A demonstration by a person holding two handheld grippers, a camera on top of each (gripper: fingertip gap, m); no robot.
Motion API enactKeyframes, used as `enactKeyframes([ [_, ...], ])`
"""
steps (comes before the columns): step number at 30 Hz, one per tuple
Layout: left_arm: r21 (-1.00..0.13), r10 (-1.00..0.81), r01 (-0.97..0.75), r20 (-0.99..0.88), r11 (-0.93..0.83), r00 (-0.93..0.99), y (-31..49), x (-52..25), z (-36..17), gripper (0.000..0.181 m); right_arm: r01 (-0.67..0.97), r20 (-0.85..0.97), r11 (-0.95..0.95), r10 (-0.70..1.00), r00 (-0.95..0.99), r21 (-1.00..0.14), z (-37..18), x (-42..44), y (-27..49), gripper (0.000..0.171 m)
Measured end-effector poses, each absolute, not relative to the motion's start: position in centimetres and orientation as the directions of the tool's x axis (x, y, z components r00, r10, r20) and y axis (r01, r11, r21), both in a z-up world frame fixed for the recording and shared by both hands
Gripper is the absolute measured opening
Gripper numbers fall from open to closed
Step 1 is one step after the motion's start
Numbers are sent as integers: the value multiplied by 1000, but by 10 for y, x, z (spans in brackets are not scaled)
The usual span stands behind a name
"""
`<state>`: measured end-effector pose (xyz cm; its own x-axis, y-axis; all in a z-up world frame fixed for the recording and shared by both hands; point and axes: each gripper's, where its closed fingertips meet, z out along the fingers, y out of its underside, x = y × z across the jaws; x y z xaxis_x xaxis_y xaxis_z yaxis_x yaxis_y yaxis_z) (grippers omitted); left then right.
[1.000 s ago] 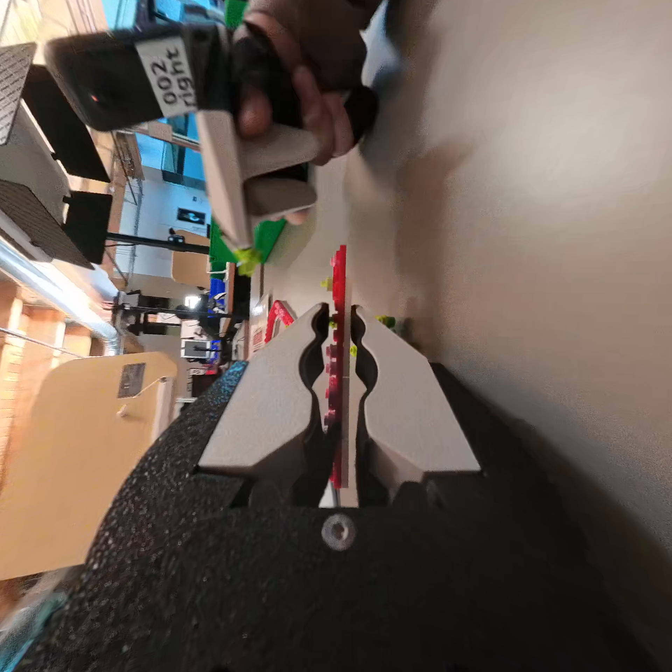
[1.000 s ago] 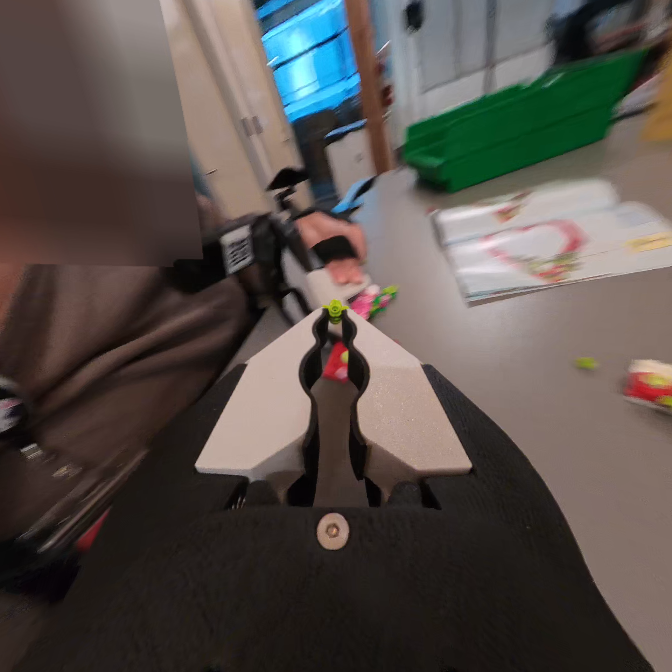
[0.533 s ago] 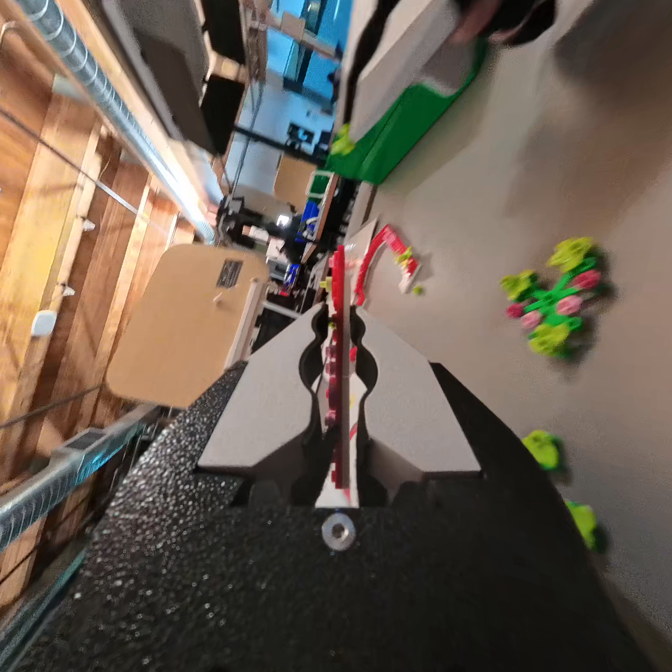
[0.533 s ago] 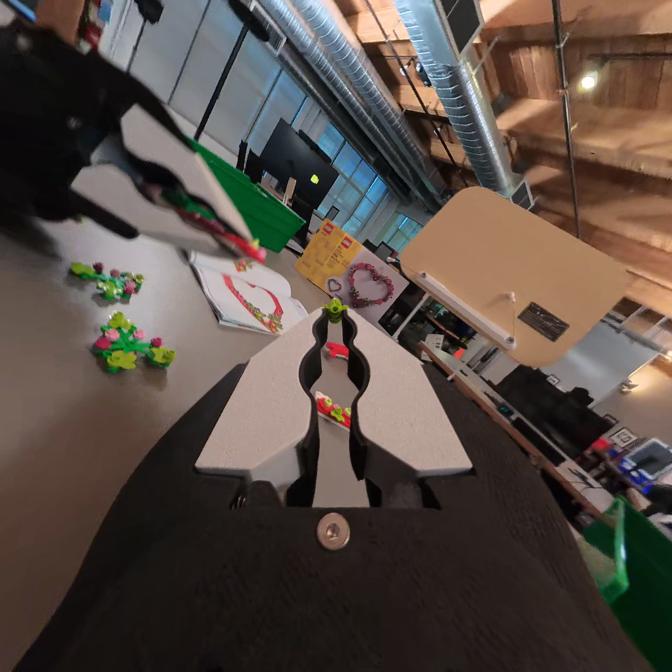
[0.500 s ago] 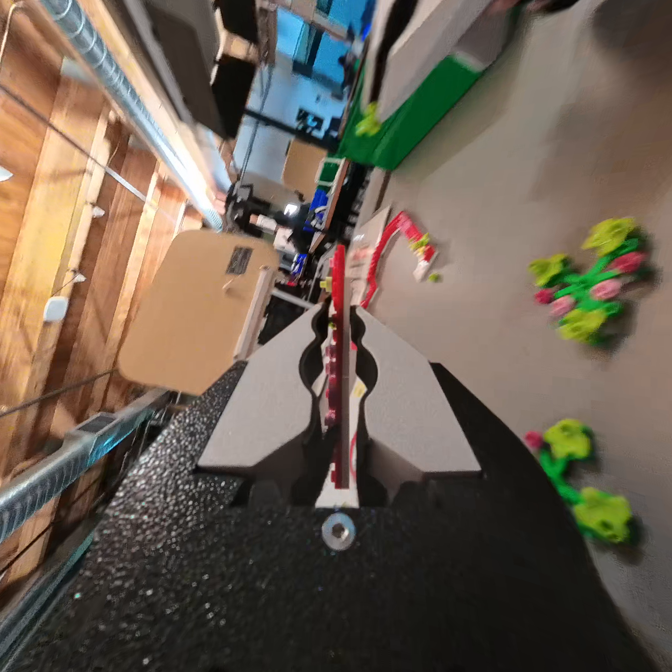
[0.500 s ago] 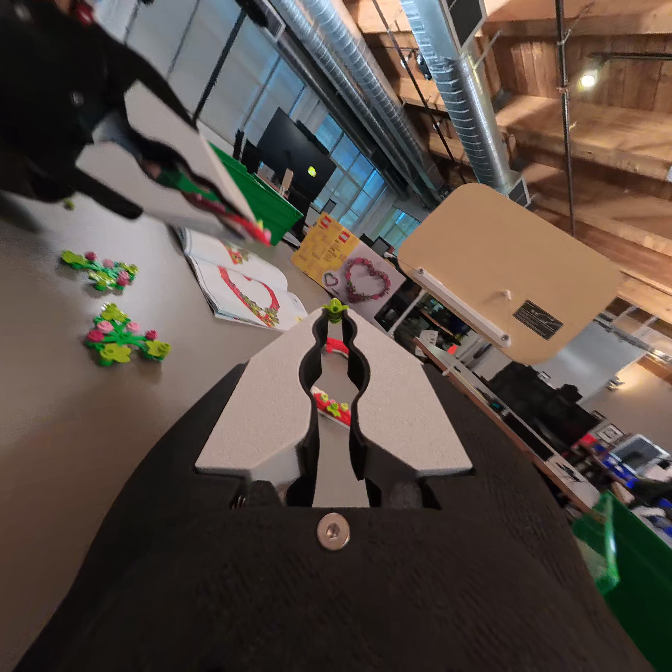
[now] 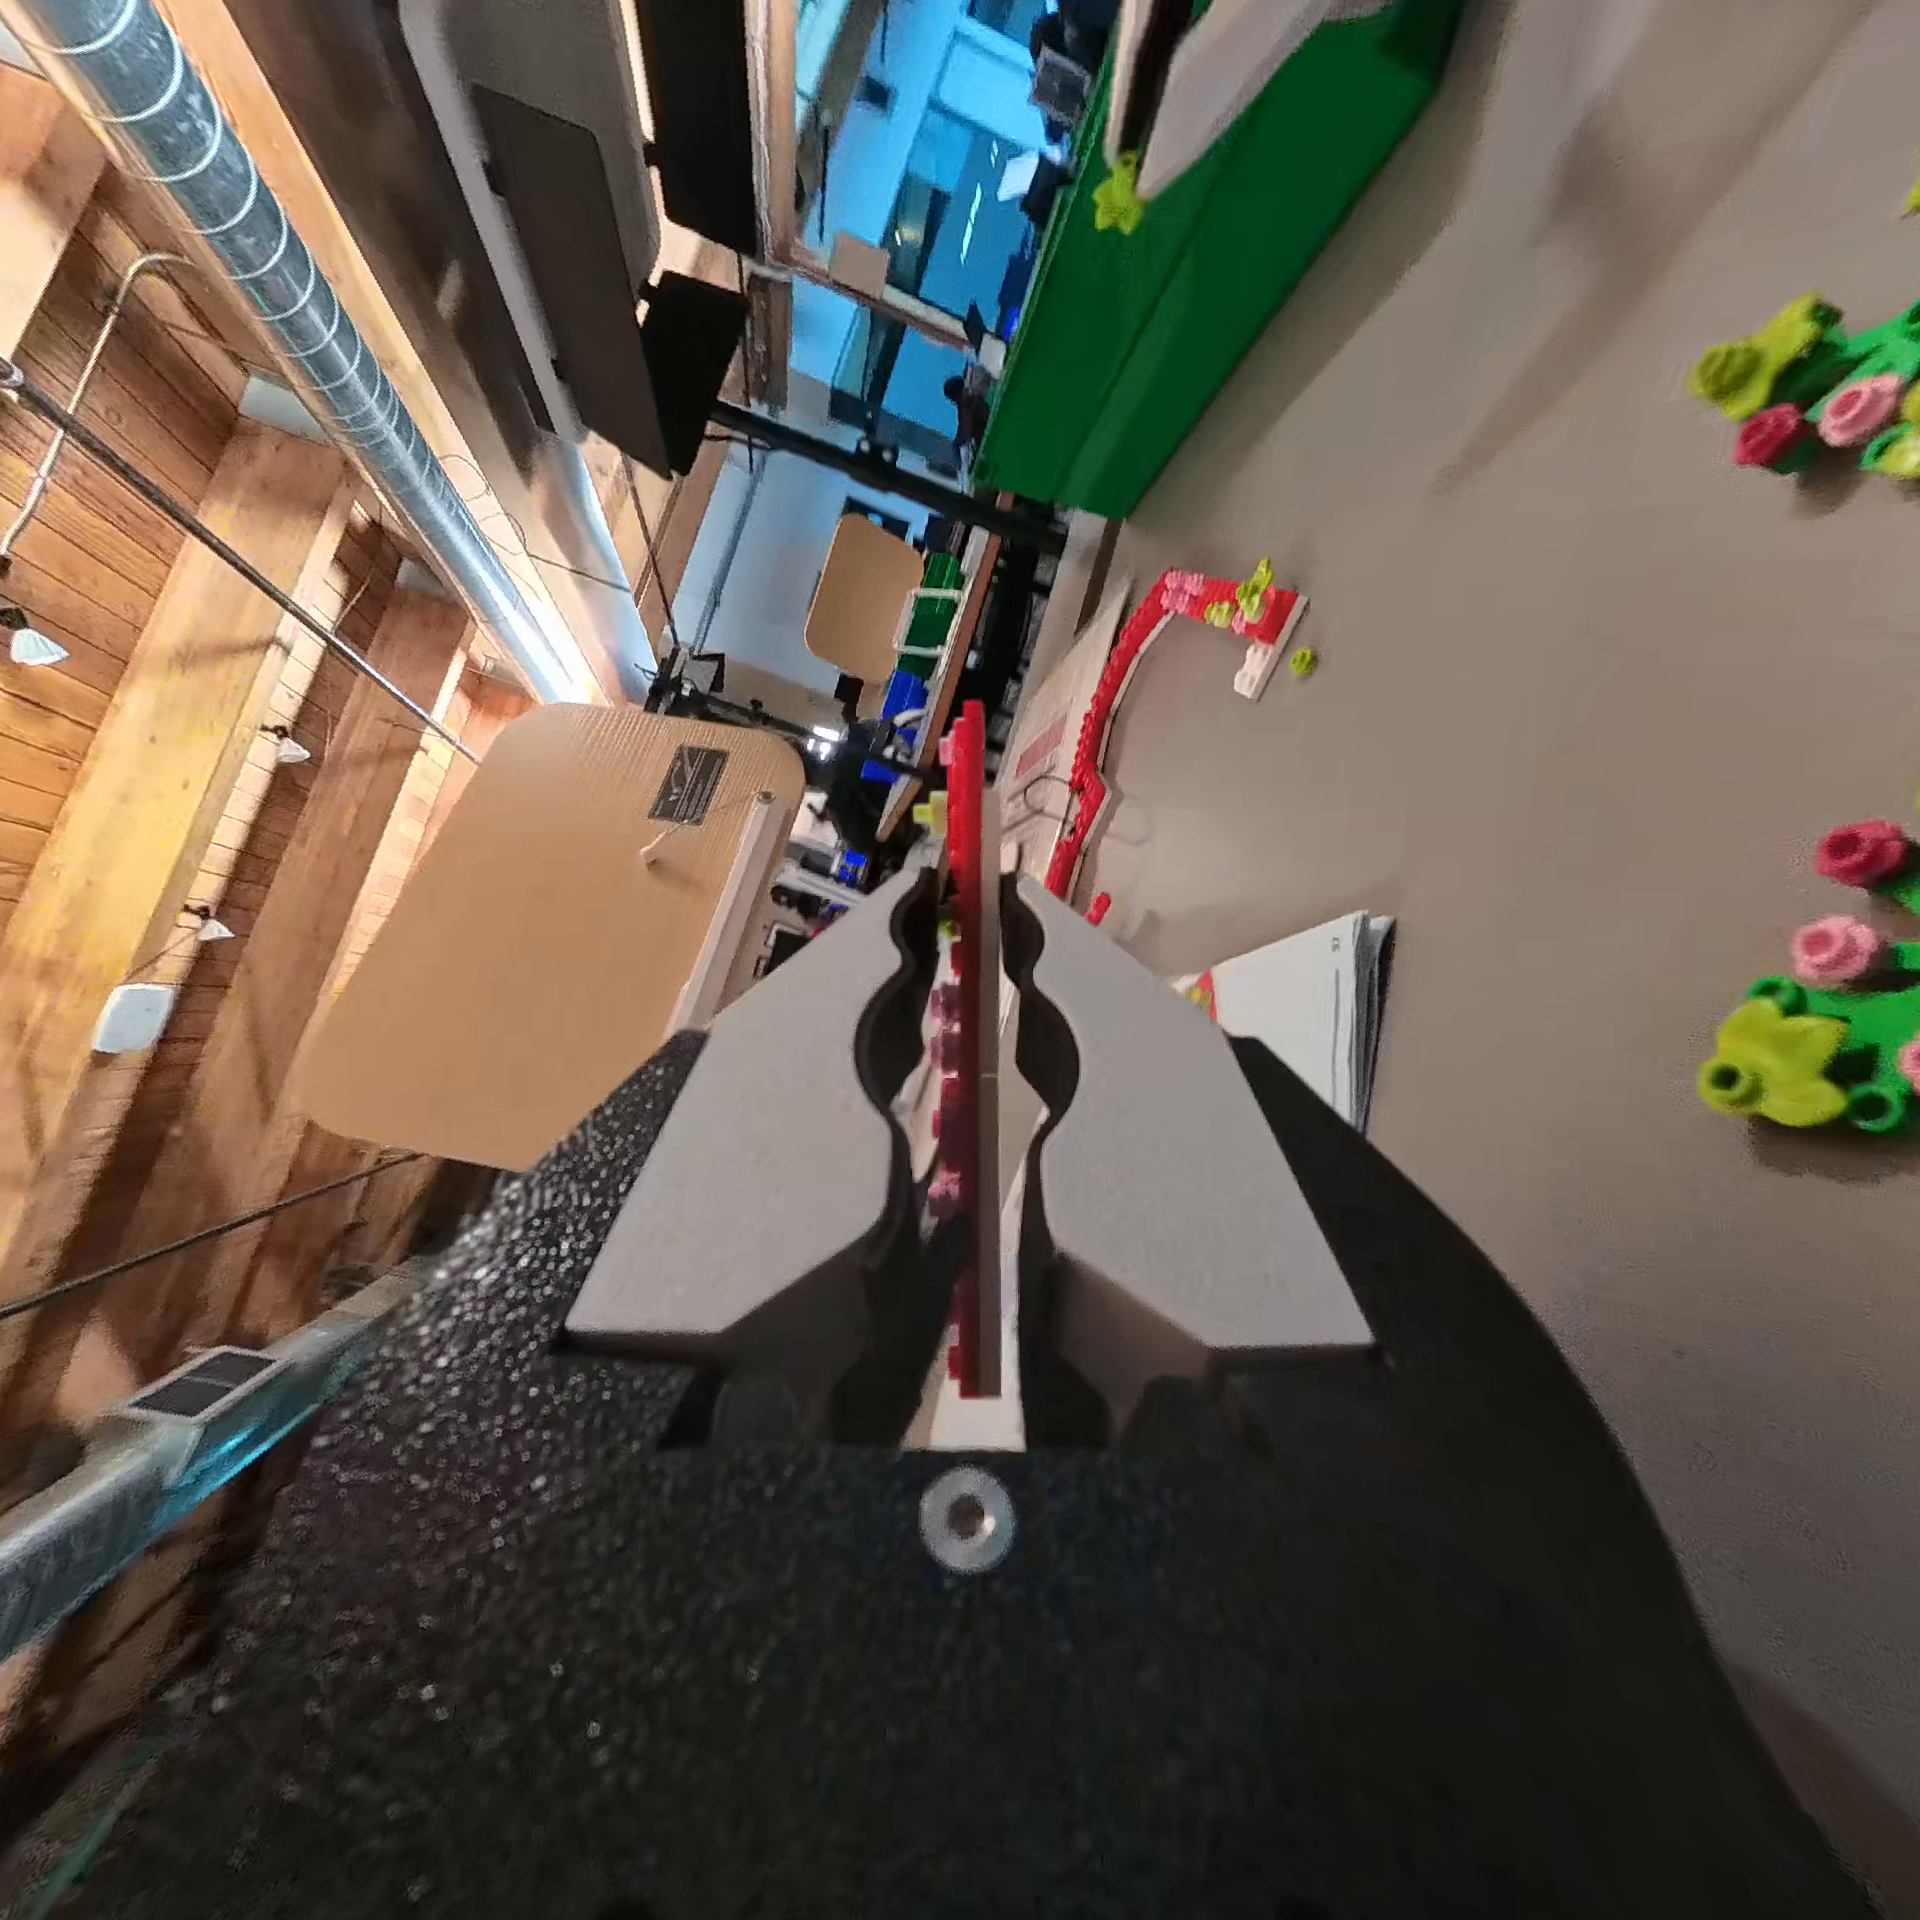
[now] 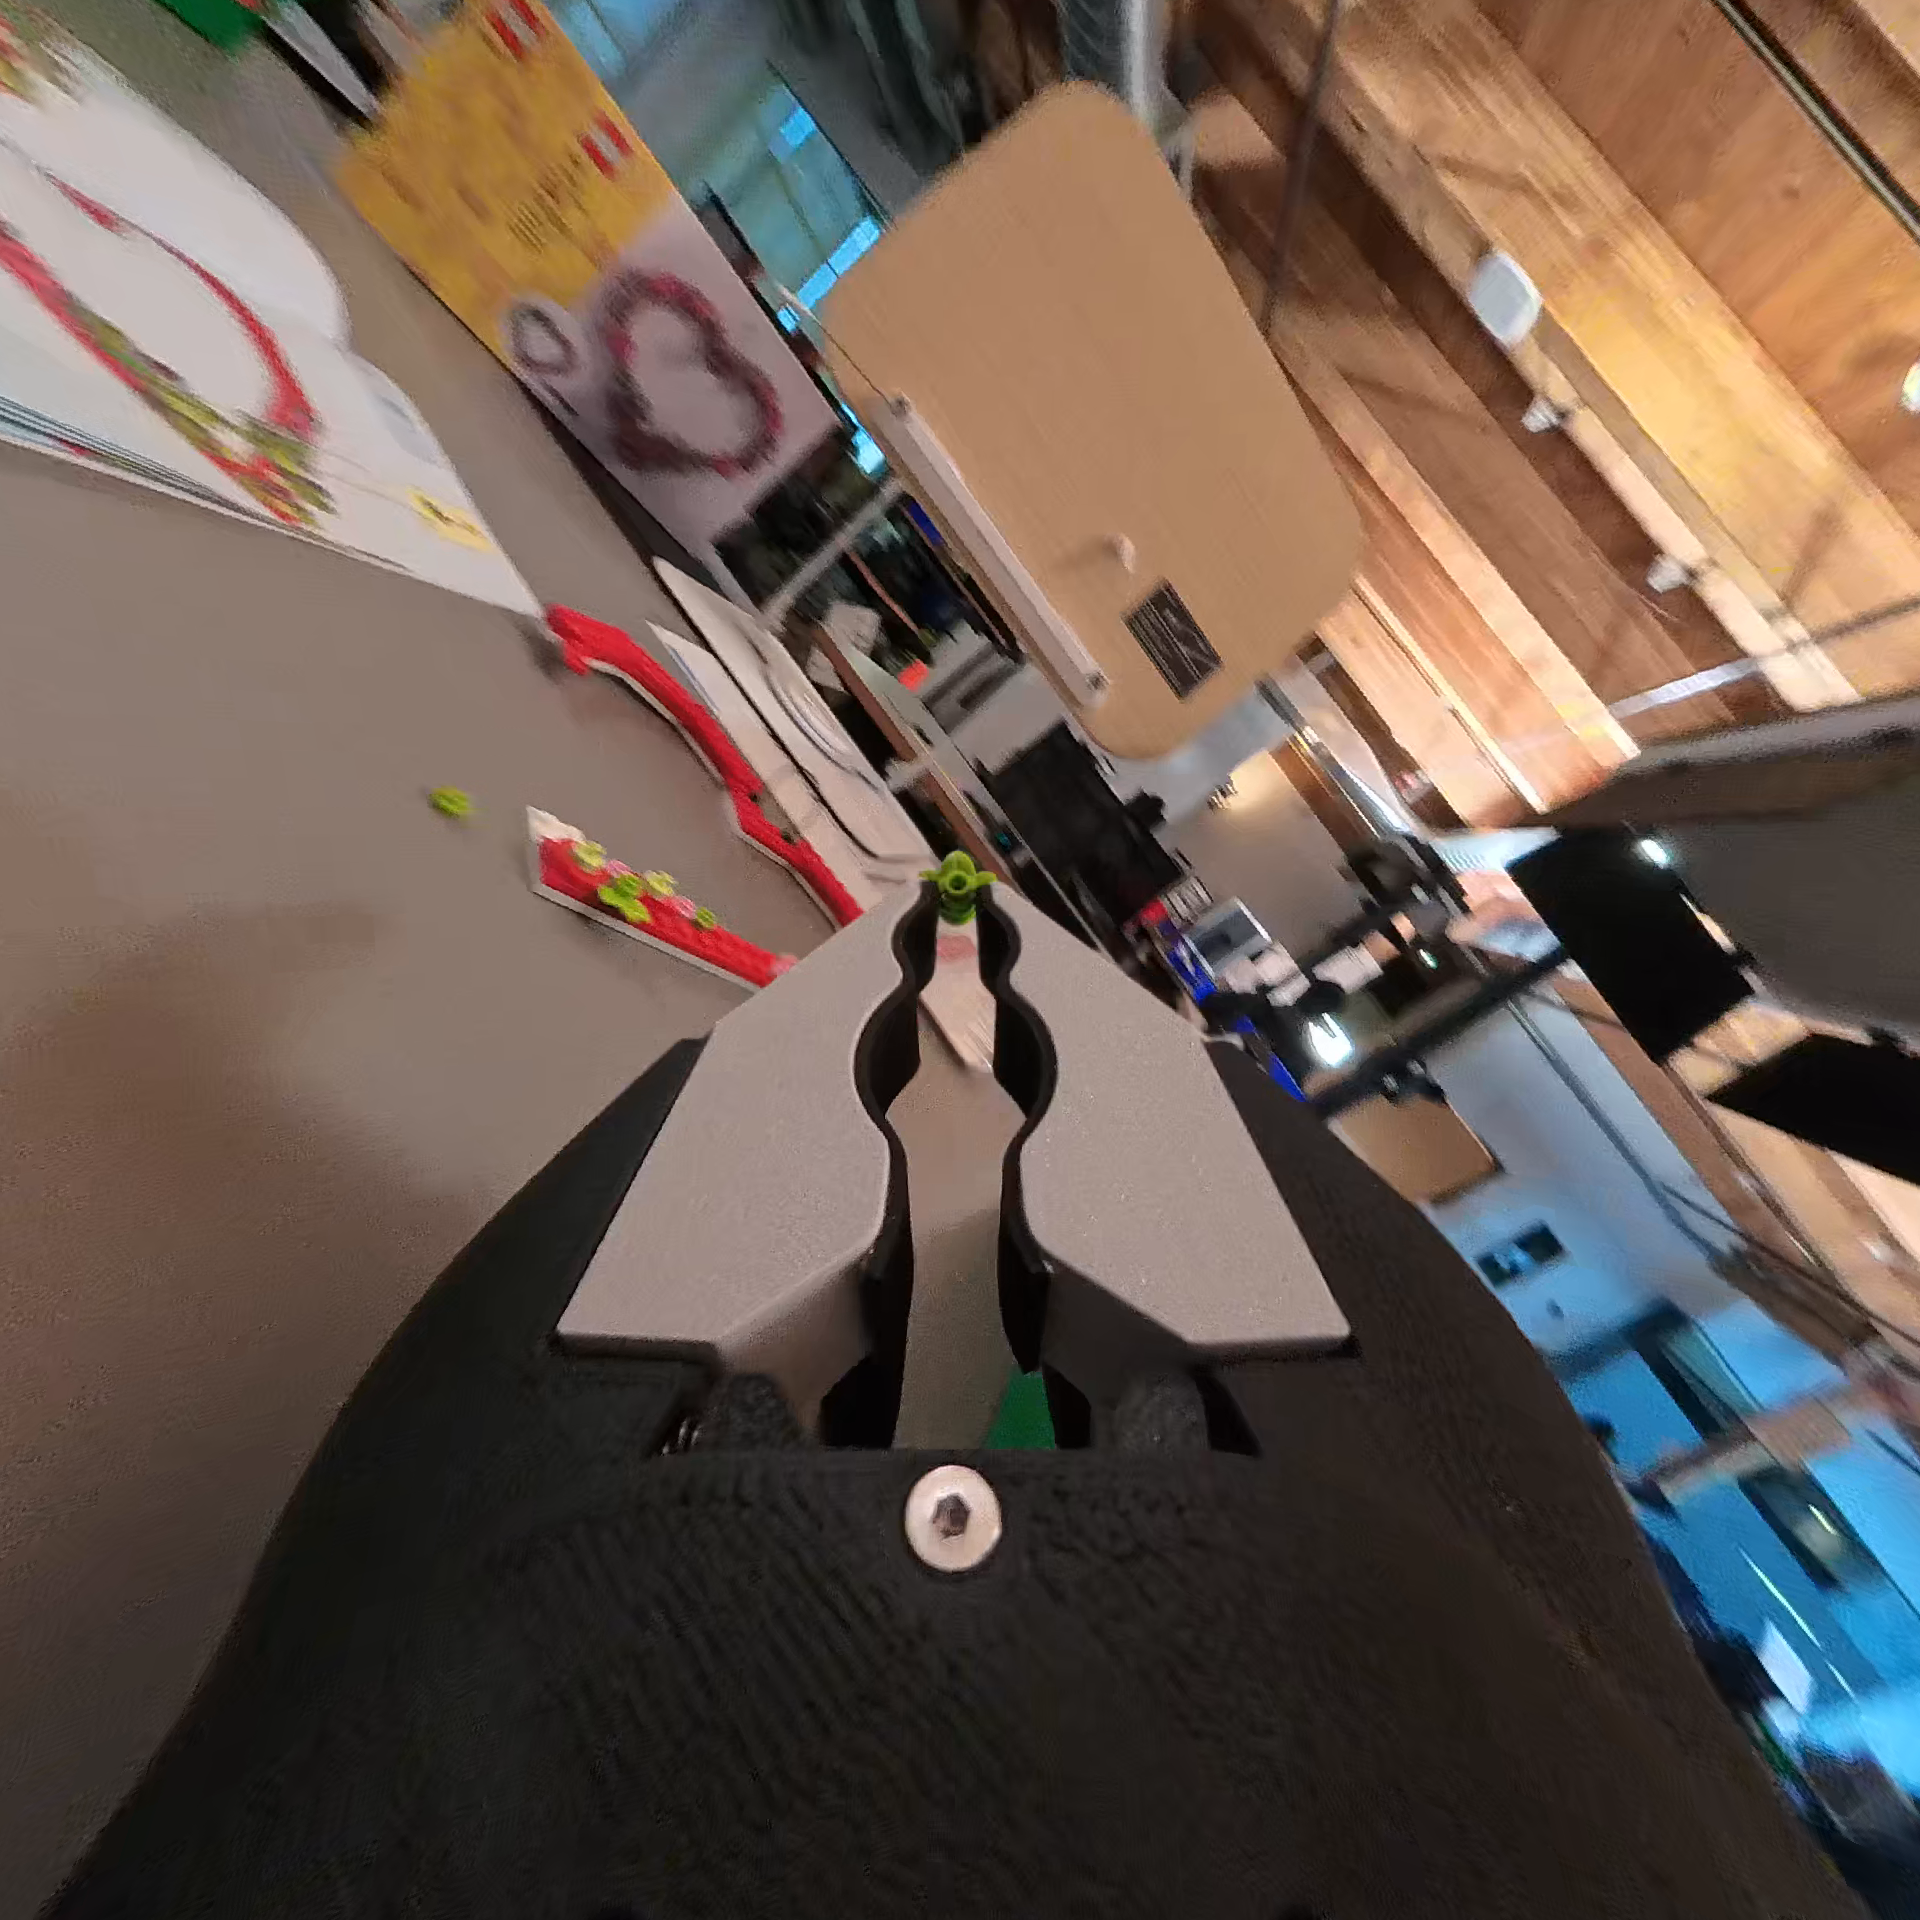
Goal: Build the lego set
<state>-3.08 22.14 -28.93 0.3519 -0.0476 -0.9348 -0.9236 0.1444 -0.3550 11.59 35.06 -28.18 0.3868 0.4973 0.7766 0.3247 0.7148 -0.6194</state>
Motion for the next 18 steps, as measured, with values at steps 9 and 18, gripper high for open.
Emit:
enactKeyframes([
  [9, -555, -86, -794, -829, 249, 553, 242, -34, -289, 9, 494, 728, 559, 341, 595, -666, -271, 126, 382, 5],
  [18, -565, -91, -747, -814, 350, 573, 231, -34, -275, 9, 392, 588, 504, 320, 743, -769, -254, 100, 383, 5],
])
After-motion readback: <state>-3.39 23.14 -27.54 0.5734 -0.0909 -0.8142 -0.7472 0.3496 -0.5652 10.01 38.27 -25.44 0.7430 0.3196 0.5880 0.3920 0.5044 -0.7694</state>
